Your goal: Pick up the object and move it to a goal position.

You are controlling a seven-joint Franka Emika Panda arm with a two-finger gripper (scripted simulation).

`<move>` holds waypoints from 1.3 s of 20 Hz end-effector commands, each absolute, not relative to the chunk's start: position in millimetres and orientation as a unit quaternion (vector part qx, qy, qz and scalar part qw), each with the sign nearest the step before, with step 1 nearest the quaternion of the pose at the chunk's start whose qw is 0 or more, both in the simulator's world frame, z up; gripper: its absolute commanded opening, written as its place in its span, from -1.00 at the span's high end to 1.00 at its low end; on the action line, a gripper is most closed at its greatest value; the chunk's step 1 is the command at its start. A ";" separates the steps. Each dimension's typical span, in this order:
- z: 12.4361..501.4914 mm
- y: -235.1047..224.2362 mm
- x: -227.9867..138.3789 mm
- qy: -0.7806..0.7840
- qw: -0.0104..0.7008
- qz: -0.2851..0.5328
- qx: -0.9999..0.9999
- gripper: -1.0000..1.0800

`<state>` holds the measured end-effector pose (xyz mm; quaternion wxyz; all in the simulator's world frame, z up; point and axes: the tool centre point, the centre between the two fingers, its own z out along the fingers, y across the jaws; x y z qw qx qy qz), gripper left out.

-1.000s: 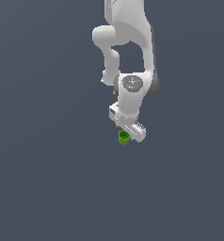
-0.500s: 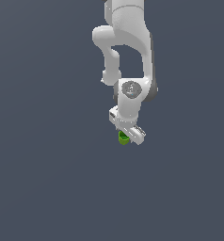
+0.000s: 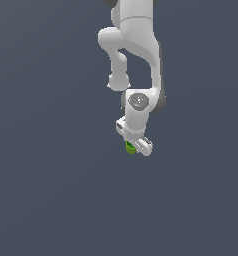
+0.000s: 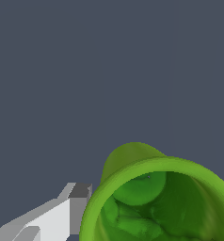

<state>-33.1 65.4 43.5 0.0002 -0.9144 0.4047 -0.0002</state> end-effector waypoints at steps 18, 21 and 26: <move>45.2 34.8 -33.6 0.405 0.001 -0.001 -0.914 1.00; 46.3 10.8 -34.1 0.405 0.000 0.000 -0.914 1.00; 49.4 -44.4 -34.7 0.405 0.000 0.000 -0.914 1.00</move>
